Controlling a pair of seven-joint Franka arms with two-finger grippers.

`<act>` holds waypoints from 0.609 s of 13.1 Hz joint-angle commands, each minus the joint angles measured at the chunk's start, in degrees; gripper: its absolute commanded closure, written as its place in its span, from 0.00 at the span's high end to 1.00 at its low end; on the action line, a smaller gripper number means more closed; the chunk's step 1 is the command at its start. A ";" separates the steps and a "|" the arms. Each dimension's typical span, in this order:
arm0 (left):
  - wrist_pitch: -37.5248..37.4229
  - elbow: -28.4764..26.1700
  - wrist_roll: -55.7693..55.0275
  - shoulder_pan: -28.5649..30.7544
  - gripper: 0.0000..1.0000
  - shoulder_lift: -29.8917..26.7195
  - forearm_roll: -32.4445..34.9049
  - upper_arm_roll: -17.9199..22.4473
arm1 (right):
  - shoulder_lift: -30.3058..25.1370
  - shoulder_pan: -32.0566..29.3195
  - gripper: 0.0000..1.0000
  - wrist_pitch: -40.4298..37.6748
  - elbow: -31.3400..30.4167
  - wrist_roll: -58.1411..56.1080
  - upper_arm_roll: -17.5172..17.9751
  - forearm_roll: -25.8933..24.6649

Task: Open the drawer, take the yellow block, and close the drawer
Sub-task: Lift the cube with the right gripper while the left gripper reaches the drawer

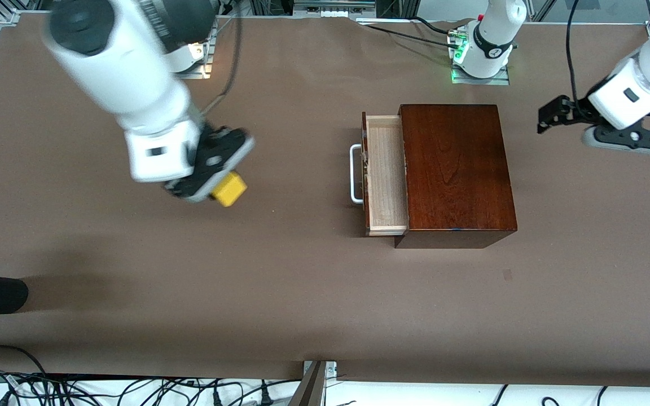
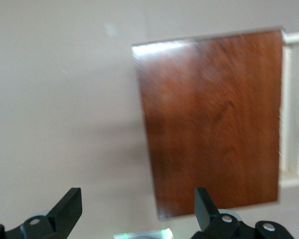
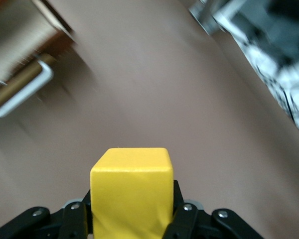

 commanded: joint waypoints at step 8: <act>2.76 13.73 7.47 -20.14 1.00 20.85 -10.67 -0.83 | -10.29 -8.36 0.00 15.27 -37.21 0.07 -9.66 2.31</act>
